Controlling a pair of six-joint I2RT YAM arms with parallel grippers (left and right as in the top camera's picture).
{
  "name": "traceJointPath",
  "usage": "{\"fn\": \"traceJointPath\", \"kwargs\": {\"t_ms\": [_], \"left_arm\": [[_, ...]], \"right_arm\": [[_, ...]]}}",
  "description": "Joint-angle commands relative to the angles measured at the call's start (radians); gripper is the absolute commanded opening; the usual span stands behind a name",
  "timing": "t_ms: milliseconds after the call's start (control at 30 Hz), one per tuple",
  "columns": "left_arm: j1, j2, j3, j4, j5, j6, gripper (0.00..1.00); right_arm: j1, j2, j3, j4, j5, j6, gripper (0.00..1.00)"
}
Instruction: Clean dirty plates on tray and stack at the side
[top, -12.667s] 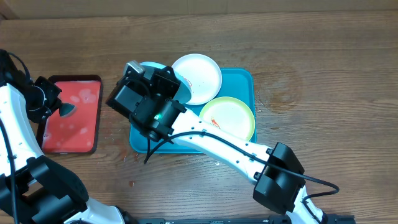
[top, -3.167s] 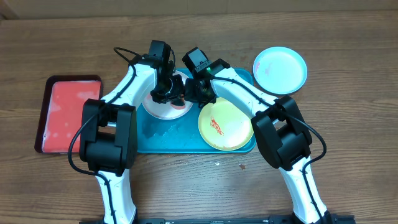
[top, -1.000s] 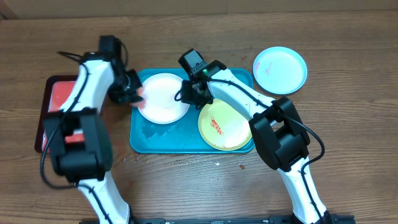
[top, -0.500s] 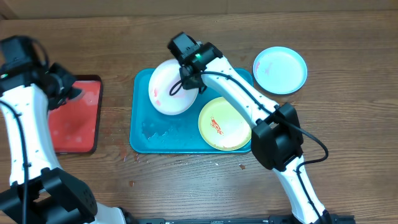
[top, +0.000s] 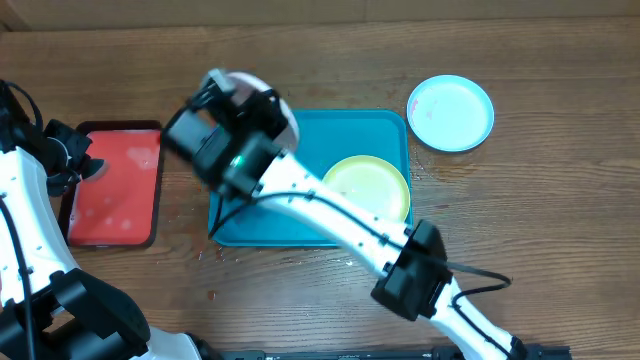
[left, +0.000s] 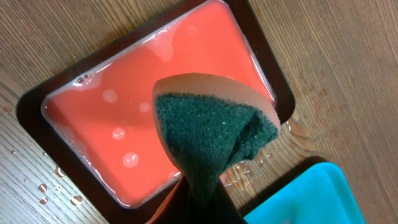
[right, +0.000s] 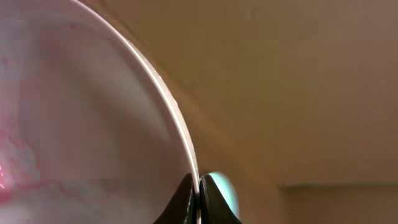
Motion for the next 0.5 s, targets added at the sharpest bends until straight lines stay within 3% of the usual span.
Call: {"fn": "traceJointPath", "kwargs": {"t_ms": [0, 333, 467], "left_arm": [[0.002, 0.009, 0.007, -0.001, -0.003, -0.008, 0.04], [0.002, 0.009, 0.007, 0.0, -0.003, -0.001, 0.04], [0.002, 0.009, 0.007, 0.0, -0.003, -0.001, 0.04]], "right_arm": [[0.024, 0.002, 0.029, 0.038, 0.147, -0.255, 0.04], [0.03, 0.002, 0.03, 0.065, 0.208, -0.374, 0.04], [0.03, 0.002, 0.028, 0.057, 0.105, -0.293, 0.04]]}}
